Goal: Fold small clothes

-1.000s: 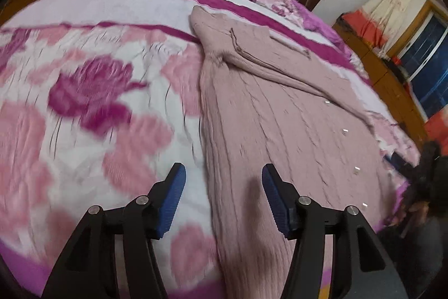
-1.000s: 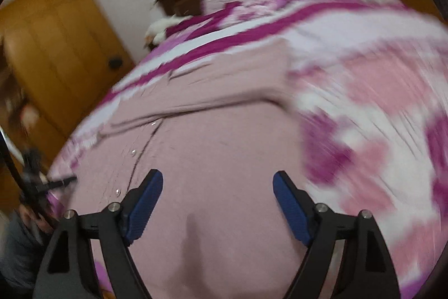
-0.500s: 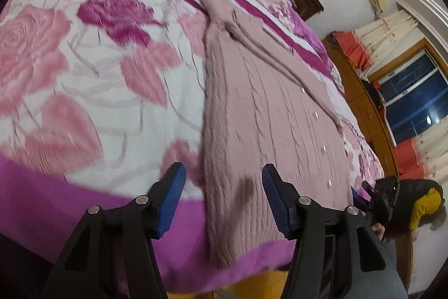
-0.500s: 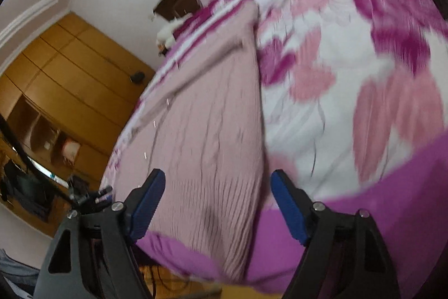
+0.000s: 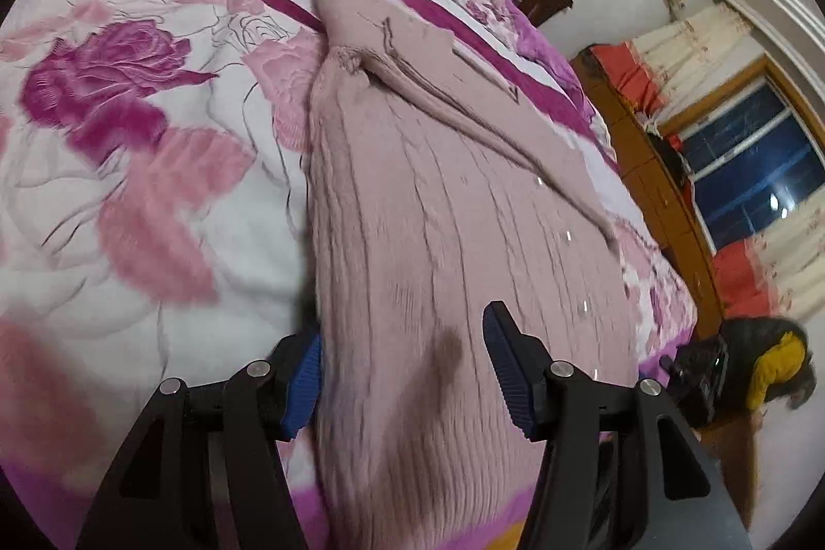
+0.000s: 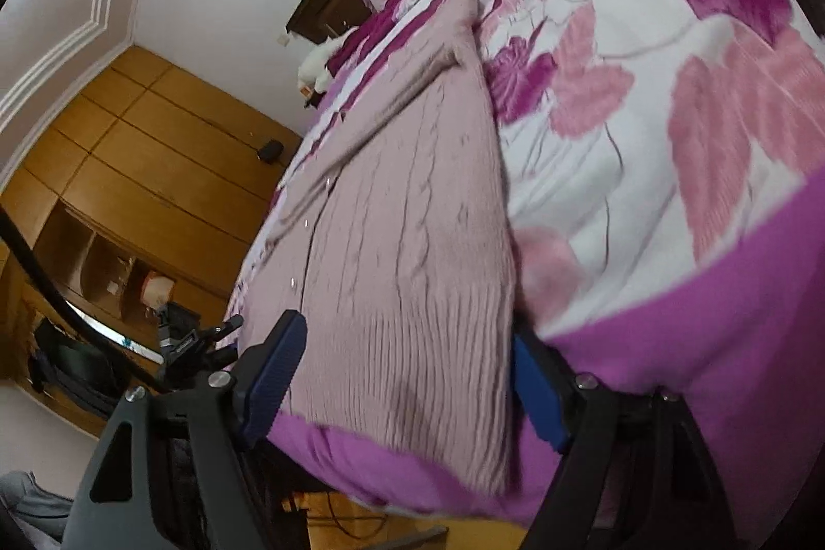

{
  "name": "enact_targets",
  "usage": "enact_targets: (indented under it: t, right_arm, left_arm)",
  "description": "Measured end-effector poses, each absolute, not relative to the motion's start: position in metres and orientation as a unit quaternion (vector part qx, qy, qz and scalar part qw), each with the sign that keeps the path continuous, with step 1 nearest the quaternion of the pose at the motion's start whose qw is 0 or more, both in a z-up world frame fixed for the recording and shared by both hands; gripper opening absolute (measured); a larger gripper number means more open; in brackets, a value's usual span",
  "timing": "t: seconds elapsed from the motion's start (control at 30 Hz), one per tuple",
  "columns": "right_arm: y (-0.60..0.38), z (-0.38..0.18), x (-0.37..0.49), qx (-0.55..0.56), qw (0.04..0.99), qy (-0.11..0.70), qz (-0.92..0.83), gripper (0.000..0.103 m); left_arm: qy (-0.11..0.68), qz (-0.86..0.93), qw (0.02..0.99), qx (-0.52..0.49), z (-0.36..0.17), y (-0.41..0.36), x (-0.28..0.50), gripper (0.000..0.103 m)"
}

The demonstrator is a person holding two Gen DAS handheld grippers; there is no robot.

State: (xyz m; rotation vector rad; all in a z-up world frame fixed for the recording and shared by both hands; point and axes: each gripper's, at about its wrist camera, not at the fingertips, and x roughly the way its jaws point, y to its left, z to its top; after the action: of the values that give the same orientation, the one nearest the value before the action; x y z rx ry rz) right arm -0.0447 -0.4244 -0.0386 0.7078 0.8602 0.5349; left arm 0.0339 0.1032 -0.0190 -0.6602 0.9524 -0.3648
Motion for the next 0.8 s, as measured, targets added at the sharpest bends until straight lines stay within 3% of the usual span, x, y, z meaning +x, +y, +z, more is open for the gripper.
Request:
enact_targets:
  t: [0.53,0.73,0.8]
  right_arm:
    - [-0.421,-0.047,-0.07,0.347,0.799,0.413,0.265,0.073]
    - [-0.425,-0.051,-0.073,0.35,0.8,0.417,0.253,0.056]
    - [-0.427,-0.053,-0.073,0.351,0.8,0.42,0.246,0.045]
  left_arm:
    - [0.443,-0.195,0.792,-0.373,-0.033,0.094,-0.033,0.034]
    - [0.444,-0.189,0.795,-0.367,-0.032,0.092,-0.034,0.034]
    - [0.443,-0.188,0.795,-0.369,-0.031,0.091,-0.034,0.034]
